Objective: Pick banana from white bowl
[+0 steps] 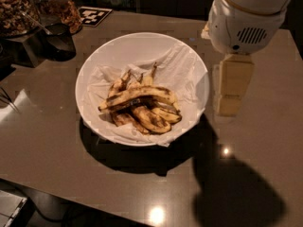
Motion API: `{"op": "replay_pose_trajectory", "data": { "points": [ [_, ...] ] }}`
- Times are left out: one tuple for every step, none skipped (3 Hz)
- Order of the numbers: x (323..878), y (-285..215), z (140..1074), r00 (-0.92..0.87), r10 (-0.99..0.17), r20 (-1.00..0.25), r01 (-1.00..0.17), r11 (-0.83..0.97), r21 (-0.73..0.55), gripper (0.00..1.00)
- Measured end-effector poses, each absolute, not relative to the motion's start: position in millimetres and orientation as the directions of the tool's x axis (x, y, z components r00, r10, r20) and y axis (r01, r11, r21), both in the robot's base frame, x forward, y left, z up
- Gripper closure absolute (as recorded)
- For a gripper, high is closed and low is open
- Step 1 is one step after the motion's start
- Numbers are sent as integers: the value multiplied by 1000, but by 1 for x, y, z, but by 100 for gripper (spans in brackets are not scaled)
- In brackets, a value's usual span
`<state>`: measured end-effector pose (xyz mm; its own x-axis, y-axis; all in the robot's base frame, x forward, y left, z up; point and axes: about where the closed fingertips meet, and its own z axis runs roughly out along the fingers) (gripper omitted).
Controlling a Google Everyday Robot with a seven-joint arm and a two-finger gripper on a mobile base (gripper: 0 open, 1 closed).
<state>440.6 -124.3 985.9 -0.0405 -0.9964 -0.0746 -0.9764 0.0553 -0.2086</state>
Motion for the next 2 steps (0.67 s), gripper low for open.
{"op": "replay_pose_trajectory", "data": {
  "points": [
    [450, -91, 987, 5, -998, -68, -980, 9, -196, 0],
    [455, -76, 989, 21, -995, -97, -980, -1, -200, 0]
  ]
}}
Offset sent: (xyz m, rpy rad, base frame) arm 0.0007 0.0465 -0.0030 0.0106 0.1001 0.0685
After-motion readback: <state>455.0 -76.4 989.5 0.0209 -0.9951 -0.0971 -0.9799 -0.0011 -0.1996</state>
